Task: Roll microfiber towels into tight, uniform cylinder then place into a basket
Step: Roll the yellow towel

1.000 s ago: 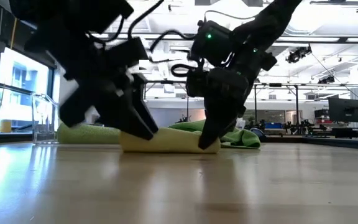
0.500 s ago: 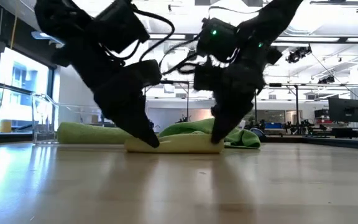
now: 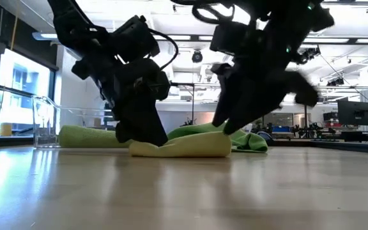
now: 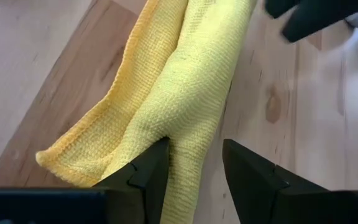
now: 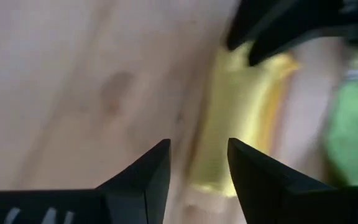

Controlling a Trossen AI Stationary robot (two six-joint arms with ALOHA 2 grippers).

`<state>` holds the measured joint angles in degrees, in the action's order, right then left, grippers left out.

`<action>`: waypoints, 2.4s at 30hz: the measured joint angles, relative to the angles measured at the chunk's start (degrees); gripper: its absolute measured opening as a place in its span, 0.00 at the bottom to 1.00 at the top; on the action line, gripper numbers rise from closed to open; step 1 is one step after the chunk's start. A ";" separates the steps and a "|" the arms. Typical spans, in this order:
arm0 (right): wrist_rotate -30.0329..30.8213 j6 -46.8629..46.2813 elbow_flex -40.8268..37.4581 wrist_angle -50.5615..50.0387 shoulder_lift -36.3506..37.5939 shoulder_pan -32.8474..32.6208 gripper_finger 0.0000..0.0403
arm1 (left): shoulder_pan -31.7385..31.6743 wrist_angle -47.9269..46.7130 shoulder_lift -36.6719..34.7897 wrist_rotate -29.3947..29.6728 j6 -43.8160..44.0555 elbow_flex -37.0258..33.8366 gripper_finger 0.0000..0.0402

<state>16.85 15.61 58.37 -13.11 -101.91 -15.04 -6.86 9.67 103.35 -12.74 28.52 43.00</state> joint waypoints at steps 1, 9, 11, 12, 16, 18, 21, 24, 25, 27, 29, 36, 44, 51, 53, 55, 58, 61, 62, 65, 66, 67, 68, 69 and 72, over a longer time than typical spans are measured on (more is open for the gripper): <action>2.76 0.11 0.02 0.92 -0.83 -0.63 0.38 | -0.05 0.15 0.00 -0.02 0.01 -0.04 0.35; 5.31 -1.60 0.16 2.25 -6.41 -0.69 0.38 | -0.05 0.76 0.07 0.54 -0.03 -0.07 0.35; 5.26 -1.72 0.37 2.48 -7.29 -0.08 0.38 | -0.05 0.83 0.03 0.62 -0.40 -0.07 0.35; 5.26 -2.29 0.42 2.54 -7.54 0.25 0.38 | -0.04 0.81 -0.29 0.72 -0.95 -0.07 0.35; 1.86 -7.62 0.42 2.08 -7.98 2.43 0.38 | 0.80 0.30 -1.88 1.61 -5.38 -0.16 0.35; -2.05 -10.43 0.42 2.02 -7.98 3.90 0.38 | 1.61 -0.38 -3.16 1.93 -8.83 -0.28 0.35; -7.29 -14.56 0.44 2.08 -7.99 6.15 0.38 | 3.34 -0.64 -5.12 3.14 -14.67 -0.31 0.35; -10.84 -17.45 0.44 2.41 -8.00 8.23 0.36 | 5.53 -0.21 -6.97 6.49 -20.94 -0.25 0.35; -12.74 -18.22 0.46 2.38 -8.00 9.04 0.34 | 6.40 -0.25 -7.48 7.95 -23.11 -0.26 0.35; -16.57 -19.19 0.46 2.24 -7.98 10.60 0.30 | 8.42 0.35 -7.92 11.93 -27.82 -0.22 0.35; -20.65 -20.40 0.45 2.24 -7.95 12.07 0.26 | 10.54 0.40 -8.09 16.69 -31.92 -0.22 0.35; -33.00 -23.34 0.33 2.56 -8.13 17.01 0.19 | 15.34 0.71 -4.22 34.82 -36.18 -0.15 0.35; -40.96 -24.84 0.20 3.40 -8.30 20.52 0.19 | 13.93 0.39 -1.37 38.26 -31.02 -0.09 0.35; -41.03 -20.14 0.19 2.87 -7.29 21.02 0.22 | 8.43 -1.20 -1.00 27.37 -18.15 0.12 0.30; -40.28 -17.54 0.38 0.99 -6.04 20.53 0.24 | 6.39 -1.31 -1.09 23.29 -14.95 0.22 0.25; -39.68 -15.86 0.65 -1.68 -4.18 19.76 0.26 | 4.34 -1.29 -1.16 18.00 -12.94 0.22 0.20; -38.58 -14.20 0.79 -5.04 -1.20 17.81 0.27 | 1.71 -1.40 -1.14 10.38 -9.98 0.20 0.14; -33.77 -11.01 0.86 -7.49 1.09 14.21 0.27 | -0.59 -1.51 -1.07 3.49 -5.70 0.17 0.08; -30.53 -8.63 0.86 -7.93 1.29 12.54 0.26 | -1.30 -1.62 -1.06 1.32 -4.05 0.15 0.07; -16.48 -1.09 0.87 -7.28 0.99 6.88 0.25 | -2.91 -1.82 -0.96 -2.49 0.39 0.11 0.05; -11.57 0.82 0.93 -5.86 0.35 5.20 0.25 | -3.24 -1.96 -0.96 -2.93 1.86 0.09 0.04; -6.85 2.20 0.96 -4.57 -0.32 3.57 0.24 | -3.45 -1.94 -0.96 -2.99 3.17 0.09 0.04; -2.75 2.99 0.96 -3.82 -0.91 2.23 0.24 | -3.68 -1.90 -0.96 -3.00 4.55 0.07 0.04; 0.70 3.71 0.95 -2.71 -1.33 1.12 0.23 | -3.73 -1.91 -0.96 -3.05 5.68 0.07 0.05; 8.04 3.94 1.03 -0.37 -1.97 -1.57 0.23 | -3.73 -1.91 -0.94 -3.00 7.77 0.04 0.06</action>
<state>24.89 19.55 59.40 -13.48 -103.88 -16.61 -10.59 7.77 102.41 -15.74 36.29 43.05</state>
